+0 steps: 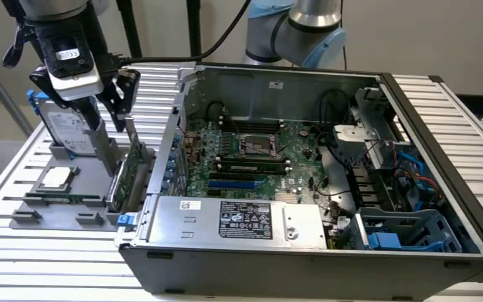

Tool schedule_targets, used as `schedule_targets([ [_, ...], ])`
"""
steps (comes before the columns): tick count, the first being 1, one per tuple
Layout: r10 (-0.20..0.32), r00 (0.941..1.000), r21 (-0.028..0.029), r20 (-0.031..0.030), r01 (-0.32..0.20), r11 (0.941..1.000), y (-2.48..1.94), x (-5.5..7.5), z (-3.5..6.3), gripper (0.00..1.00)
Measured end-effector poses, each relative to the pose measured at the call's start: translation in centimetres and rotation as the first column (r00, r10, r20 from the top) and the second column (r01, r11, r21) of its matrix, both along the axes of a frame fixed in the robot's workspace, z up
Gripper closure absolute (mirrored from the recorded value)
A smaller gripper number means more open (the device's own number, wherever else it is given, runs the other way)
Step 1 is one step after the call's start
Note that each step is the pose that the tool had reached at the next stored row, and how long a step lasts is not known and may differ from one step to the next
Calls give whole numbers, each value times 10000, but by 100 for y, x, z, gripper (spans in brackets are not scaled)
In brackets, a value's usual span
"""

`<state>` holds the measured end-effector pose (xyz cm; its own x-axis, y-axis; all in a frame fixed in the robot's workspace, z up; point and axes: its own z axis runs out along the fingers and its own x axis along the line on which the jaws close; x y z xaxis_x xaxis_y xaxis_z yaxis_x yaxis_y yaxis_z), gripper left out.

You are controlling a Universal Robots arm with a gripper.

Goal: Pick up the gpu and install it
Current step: 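Pick up the gpu and move the gpu toward the slot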

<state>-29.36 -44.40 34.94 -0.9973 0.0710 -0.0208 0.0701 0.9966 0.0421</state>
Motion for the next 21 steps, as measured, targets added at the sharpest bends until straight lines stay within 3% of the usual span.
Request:
schedule_targets([
  [21,37,10000,0,1,-37,10000,-4,-27,-383,0],
])
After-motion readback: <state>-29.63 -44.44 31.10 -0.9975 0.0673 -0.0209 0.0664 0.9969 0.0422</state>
